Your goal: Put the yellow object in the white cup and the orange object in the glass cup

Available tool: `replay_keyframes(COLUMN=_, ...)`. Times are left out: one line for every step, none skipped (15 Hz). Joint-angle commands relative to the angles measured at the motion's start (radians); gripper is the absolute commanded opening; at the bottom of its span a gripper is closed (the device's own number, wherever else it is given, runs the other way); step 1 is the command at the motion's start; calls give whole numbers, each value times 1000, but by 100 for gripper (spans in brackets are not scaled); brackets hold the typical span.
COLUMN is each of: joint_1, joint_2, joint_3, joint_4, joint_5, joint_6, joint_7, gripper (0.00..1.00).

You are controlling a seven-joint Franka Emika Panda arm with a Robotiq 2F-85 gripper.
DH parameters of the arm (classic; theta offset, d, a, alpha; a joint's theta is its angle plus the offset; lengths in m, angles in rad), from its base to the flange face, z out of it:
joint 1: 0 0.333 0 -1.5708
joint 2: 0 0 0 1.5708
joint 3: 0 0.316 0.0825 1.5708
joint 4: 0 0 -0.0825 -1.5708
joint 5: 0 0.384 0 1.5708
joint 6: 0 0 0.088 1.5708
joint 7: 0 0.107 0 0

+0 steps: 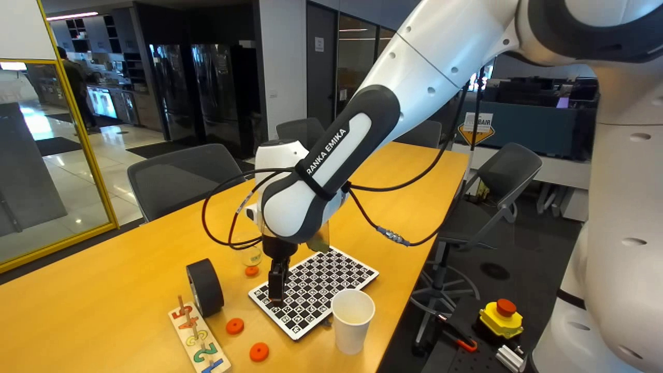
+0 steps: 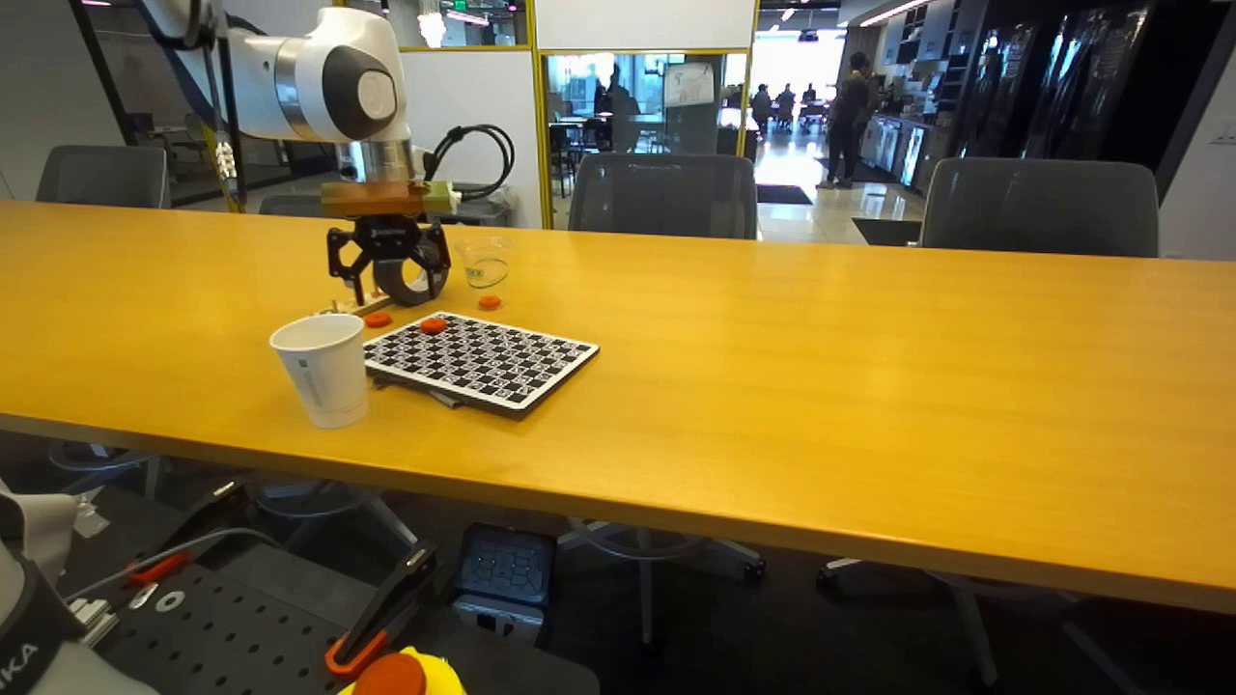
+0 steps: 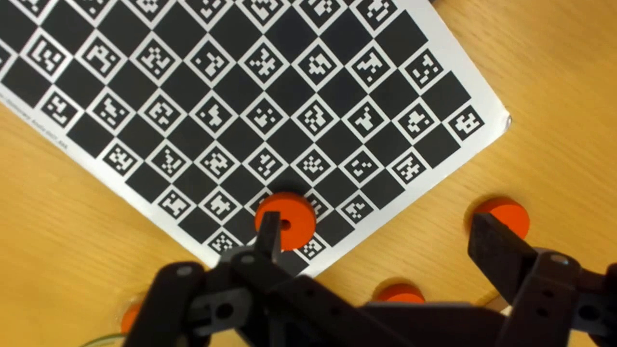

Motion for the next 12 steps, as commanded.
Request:
replay_keyframes(joint_1=1, joint_2=77, joint_3=-18, joint_4=56, joint_5=-20, joint_6=15, joint_7=88, gripper=100)
replay_keyframes(joint_1=1, joint_2=96, joint_3=-21, joint_4=67, joint_5=-20, joint_6=14, joint_7=101, gripper=100)
replay_keyframes(joint_1=1, joint_2=113, joint_3=-25, joint_4=84, joint_5=-22, joint_6=9, joint_7=112, gripper=100)
replay_keyframes(joint_1=0, joint_2=127, joint_3=-28, joint_4=98, joint_5=-21, joint_6=6, joint_7=122, gripper=100)
replay_keyframes(joint_1=1, joint_2=143, joint_3=-32, joint_4=116, joint_5=-25, joint_6=4, joint_7=133, gripper=100)
replay_keyframes(joint_1=1, joint_2=155, joint_3=-36, joint_4=130, joint_5=-26, joint_6=4, joint_7=142, gripper=100)
replay_keyframes(joint_1=-5, joint_2=167, joint_3=-33, joint_4=147, joint_5=-18, joint_6=-5, joint_7=136, gripper=100)
replay_keyframes(joint_1=-6, joint_2=178, joint_3=-36, joint_4=159, joint_5=-18, joint_6=-3, joint_7=142, gripper=100)
replay_keyframes(joint_1=-9, joint_2=187, joint_3=-36, joint_4=170, joint_5=-16, joint_6=-4, joint_7=142, gripper=100)
replay_keyframes(joint_1=-11, joint_2=195, joint_3=-37, joint_4=179, joint_5=-15, joint_6=-4, joint_7=143, gripper=100)
replay_keyframes(joint_1=-13, joint_2=203, joint_3=-39, joint_4=187, joint_5=-15, joint_6=-3, joint_7=145, gripper=100)
replay_keyframes(joint_1=-13, joint_2=209, joint_3=-41, joint_4=194, joint_5=-17, joint_6=-4, joint_7=148, gripper=100)
